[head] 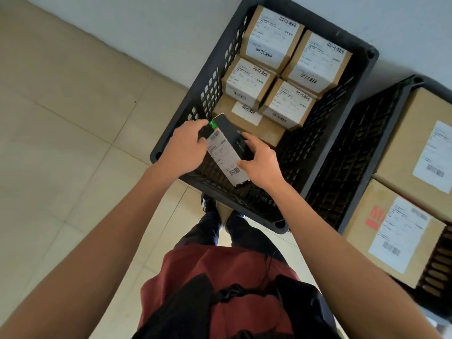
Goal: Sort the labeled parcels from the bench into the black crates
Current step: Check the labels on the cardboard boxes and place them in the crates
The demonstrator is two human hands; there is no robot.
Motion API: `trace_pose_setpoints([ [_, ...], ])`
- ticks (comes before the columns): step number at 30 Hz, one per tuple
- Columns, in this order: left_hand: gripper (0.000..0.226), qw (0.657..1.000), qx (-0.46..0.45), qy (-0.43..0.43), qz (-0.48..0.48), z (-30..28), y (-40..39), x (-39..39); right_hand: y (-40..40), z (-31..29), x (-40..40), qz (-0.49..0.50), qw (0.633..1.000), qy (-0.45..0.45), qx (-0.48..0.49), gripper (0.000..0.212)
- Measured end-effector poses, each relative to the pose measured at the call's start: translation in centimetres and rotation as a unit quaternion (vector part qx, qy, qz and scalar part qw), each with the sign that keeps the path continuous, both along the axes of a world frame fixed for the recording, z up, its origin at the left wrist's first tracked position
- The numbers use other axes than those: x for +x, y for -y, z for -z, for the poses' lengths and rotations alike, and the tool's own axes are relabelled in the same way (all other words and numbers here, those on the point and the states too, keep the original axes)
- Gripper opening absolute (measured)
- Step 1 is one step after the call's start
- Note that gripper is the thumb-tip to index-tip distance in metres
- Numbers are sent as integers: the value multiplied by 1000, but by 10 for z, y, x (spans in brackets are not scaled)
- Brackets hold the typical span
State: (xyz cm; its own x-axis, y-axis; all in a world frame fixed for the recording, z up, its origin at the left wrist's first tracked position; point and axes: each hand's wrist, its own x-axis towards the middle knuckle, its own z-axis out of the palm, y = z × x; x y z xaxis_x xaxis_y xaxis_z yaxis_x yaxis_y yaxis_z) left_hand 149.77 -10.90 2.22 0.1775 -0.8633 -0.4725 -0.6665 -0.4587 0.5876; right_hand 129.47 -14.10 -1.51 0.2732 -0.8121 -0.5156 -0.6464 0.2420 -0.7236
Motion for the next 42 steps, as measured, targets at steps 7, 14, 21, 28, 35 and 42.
trace_pose_setpoints([
  [7, 44, 966, 145, 85, 199, 21, 23, 10, -7, 41, 22, -147, 983, -104, 40, 76],
  [14, 35, 904, 234, 134, 333, 66, 35, 13, -20, 75, 32, -190, 975, -111, 29, 51],
  [21, 33, 868, 282, 164, 373, 87, 41, 13, -28, 103, 47, -183, 978, -101, 22, 56],
  [28, 35, 856, 325, 147, 375, 103, 37, 14, -27, 114, 40, -231, 967, -100, 43, 60],
  [35, 36, 866, 301, 144, 372, 98, 39, 9, -22, 125, 30, -233, 966, -95, 54, 67],
  [42, 28, 854, 301, 170, 388, 91, 31, 5, -29, 131, 33, -213, 970, -104, 46, 65],
])
